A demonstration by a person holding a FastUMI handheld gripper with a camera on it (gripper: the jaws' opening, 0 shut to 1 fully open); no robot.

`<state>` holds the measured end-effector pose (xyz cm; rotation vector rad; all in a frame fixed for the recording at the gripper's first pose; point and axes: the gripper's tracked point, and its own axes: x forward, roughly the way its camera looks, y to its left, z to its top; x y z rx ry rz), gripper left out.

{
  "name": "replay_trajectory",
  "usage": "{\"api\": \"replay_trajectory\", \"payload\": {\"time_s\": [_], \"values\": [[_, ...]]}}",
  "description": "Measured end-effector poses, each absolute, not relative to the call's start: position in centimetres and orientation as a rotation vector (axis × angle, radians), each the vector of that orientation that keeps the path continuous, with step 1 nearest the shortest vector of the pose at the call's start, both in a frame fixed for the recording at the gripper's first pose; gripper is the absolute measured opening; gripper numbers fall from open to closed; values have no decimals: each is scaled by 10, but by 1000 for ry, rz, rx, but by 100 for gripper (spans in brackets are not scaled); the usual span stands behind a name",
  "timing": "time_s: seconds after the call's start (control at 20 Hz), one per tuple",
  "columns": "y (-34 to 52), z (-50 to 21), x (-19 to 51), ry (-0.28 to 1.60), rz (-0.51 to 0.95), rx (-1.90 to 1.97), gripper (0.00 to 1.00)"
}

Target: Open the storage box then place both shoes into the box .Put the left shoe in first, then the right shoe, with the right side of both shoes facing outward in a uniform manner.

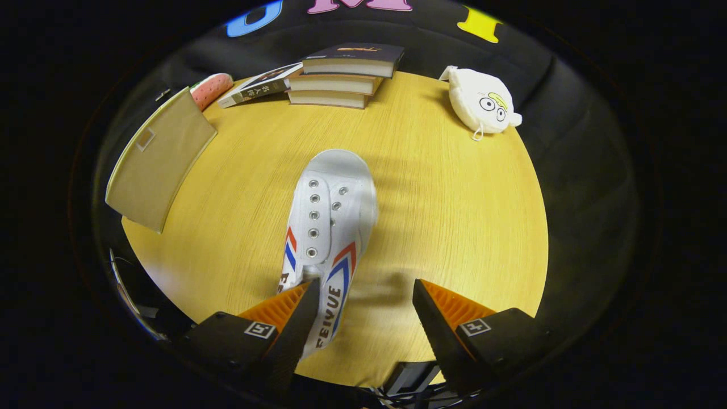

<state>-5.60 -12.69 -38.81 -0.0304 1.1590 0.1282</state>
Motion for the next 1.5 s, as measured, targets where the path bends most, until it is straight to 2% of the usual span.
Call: {"api": "replay_trajectory", "payload": {"time_s": [0.15,0.3,0.35,0.45,0.6,0.65,0.7,0.75,1.15,1.5], "values": [[-122,-395,-48,1158,148,-6,98],[-108,-399,-49,1172,216,99,88],[-97,-400,-49,1178,237,181,73],[-96,-406,-47,1194,202,272,37],[-100,-401,-48,1194,165,365,27],[-100,-402,-45,1183,161,379,17],[-103,-400,-46,1169,159,380,15],[-103,-401,-46,1159,167,376,7],[-84,-366,-43,1120,176,653,6],[-62,-286,-31,1048,204,658,6]]}}
